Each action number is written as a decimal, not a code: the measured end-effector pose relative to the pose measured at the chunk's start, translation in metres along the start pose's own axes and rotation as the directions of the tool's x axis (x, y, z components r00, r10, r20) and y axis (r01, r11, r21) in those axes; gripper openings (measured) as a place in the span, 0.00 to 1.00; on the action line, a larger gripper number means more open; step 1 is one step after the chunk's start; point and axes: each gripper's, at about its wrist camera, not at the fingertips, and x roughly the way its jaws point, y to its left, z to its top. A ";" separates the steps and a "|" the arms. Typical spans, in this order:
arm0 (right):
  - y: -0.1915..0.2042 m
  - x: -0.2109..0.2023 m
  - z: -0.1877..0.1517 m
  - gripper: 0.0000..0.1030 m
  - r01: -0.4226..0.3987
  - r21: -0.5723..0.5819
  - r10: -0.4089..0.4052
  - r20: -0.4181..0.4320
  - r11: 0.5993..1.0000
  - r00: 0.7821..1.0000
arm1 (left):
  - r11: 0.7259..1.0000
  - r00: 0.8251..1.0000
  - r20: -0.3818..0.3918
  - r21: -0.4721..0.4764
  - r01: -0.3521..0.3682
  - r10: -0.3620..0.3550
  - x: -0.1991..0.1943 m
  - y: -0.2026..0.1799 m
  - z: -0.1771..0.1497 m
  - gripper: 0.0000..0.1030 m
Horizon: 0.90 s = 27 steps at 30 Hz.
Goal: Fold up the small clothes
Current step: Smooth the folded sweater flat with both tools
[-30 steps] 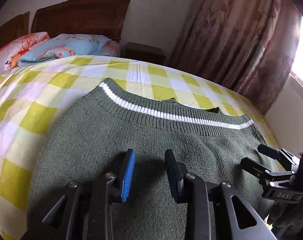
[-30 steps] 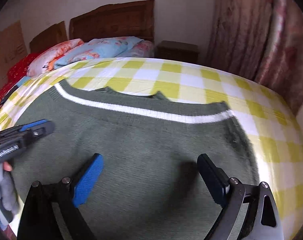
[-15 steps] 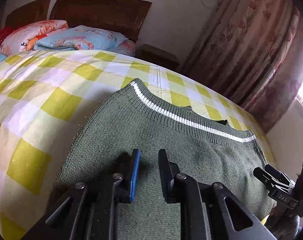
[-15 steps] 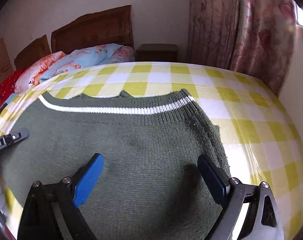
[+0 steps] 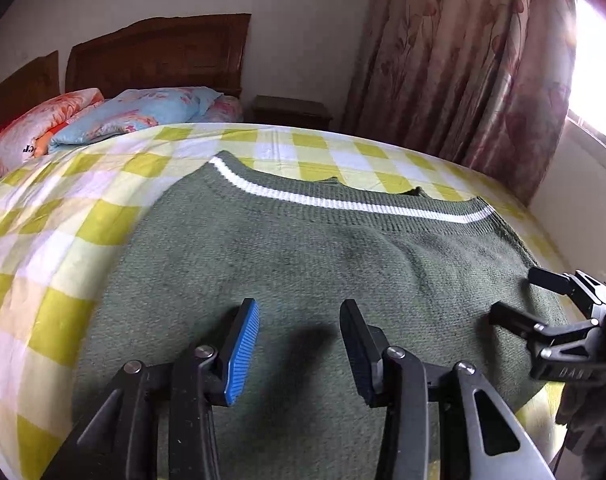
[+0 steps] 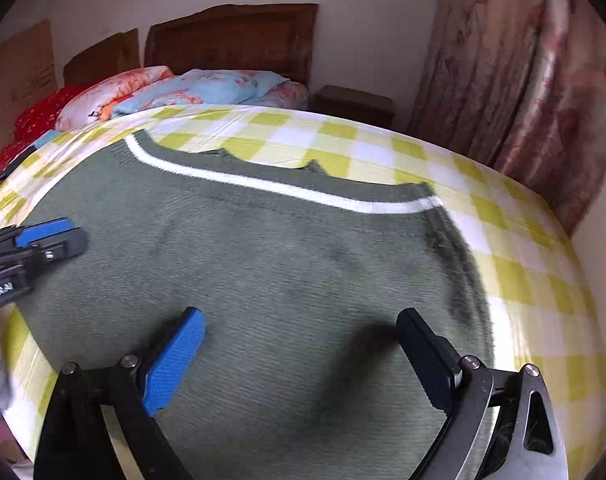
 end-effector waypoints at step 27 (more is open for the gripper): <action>0.050 -0.007 -0.031 1.00 -0.135 -0.152 0.136 -0.006 0.979 0.991 | 0.995 1.000 0.018 0.102 -0.015 0.013 -0.027 -0.016 -0.030 0.37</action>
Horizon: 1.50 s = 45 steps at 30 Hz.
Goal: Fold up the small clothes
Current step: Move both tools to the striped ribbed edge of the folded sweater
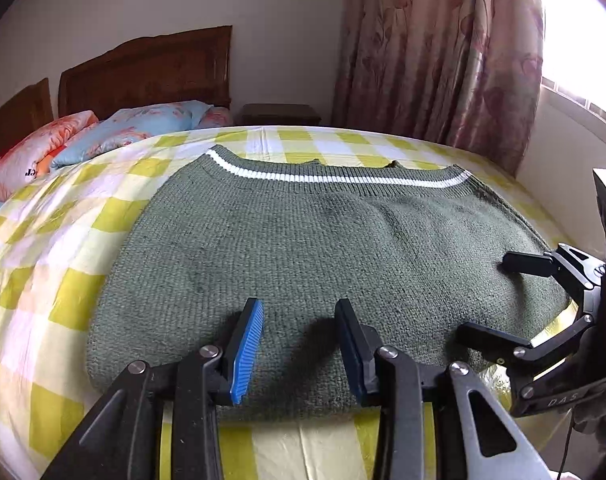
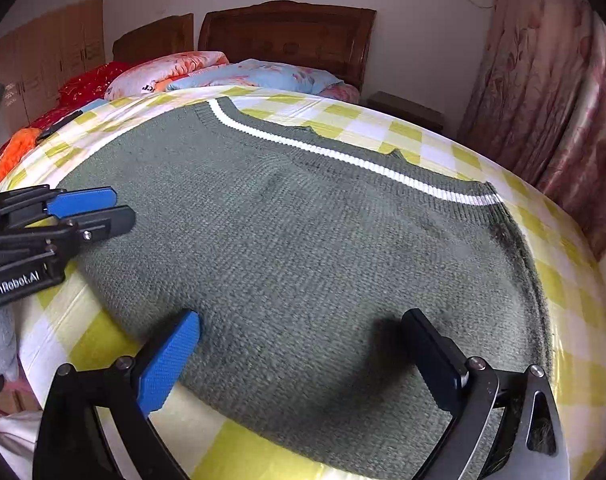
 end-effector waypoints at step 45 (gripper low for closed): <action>-0.069 -0.027 -0.019 1.00 0.179 0.186 -0.179 -0.018 0.966 0.984 | 0.996 0.999 -0.049 0.088 0.018 -0.013 -0.006 -0.024 -0.003 0.40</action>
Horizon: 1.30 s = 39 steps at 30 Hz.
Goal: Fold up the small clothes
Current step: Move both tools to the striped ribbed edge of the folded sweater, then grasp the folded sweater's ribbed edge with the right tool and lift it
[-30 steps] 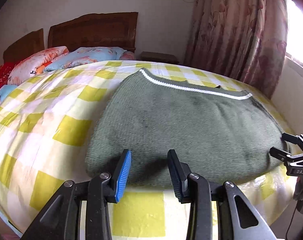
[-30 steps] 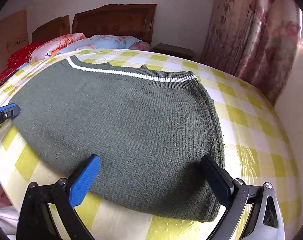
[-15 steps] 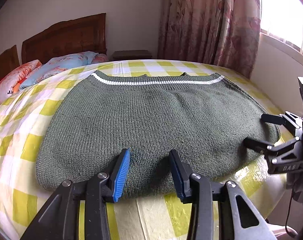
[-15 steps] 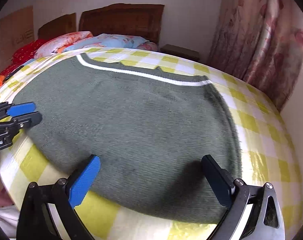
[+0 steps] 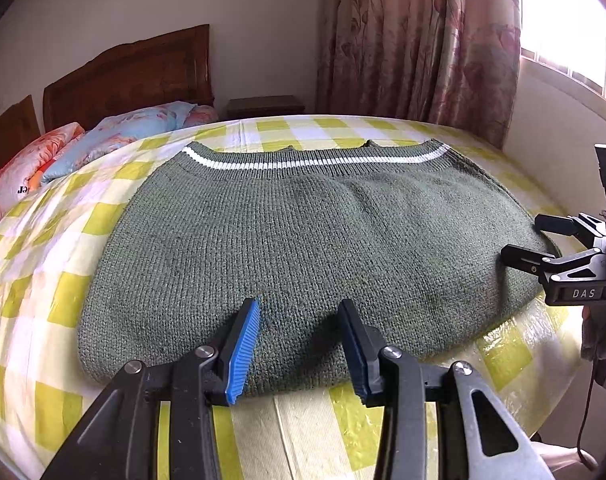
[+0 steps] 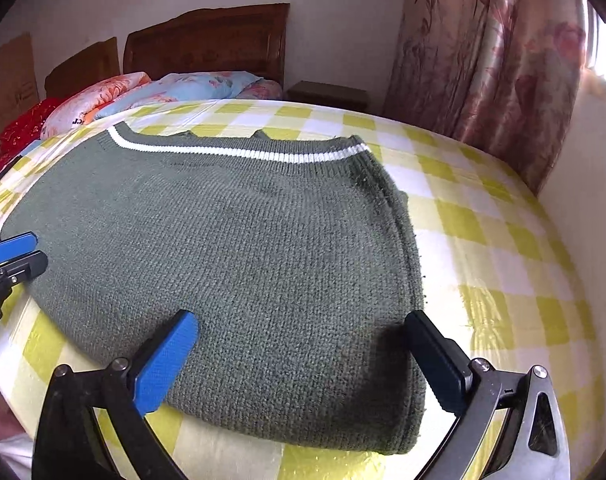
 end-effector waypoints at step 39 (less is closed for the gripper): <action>-0.091 -0.014 0.020 1.00 -0.212 0.478 0.146 0.172 0.852 0.974 | 0.993 0.996 -0.095 -0.115 -0.012 0.001 0.120 0.056 0.108 0.48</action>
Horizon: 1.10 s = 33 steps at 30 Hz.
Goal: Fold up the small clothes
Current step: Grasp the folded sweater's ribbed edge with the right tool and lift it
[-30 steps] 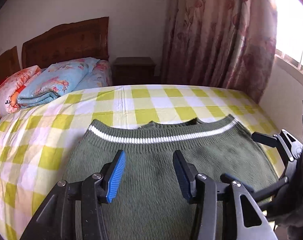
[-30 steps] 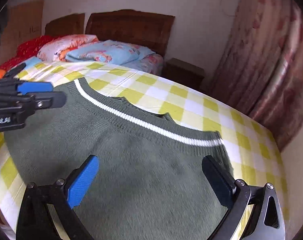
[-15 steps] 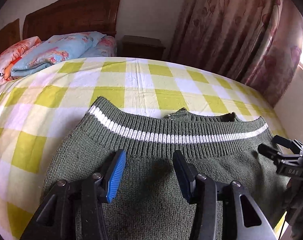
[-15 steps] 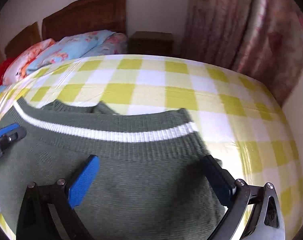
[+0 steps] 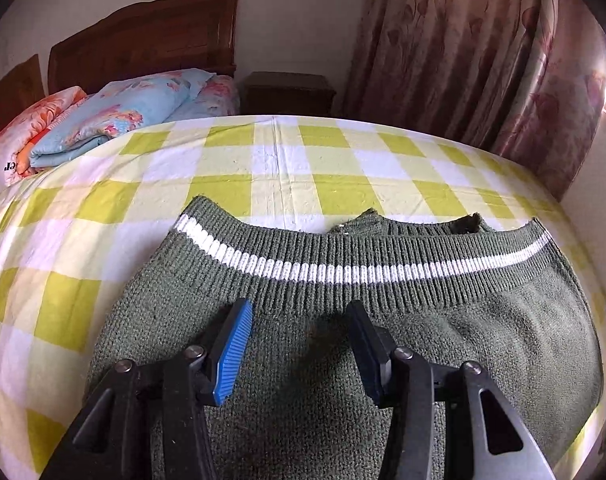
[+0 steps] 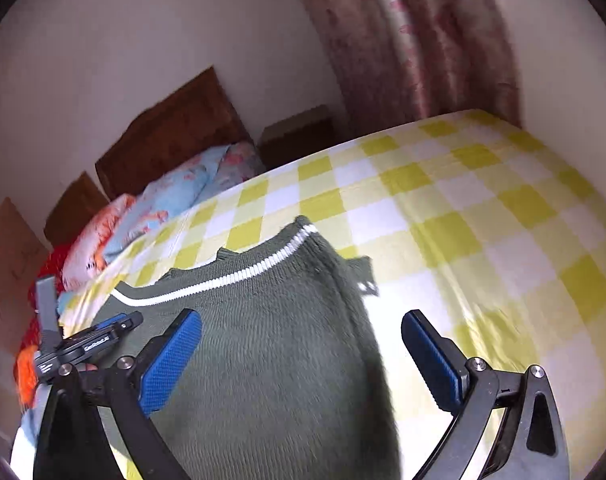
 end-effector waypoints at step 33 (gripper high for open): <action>-0.016 0.033 -0.059 0.00 -0.258 0.328 0.276 -0.008 0.909 0.961 | 0.997 0.990 0.127 0.046 0.063 -0.068 -0.061 -0.037 -0.032 0.45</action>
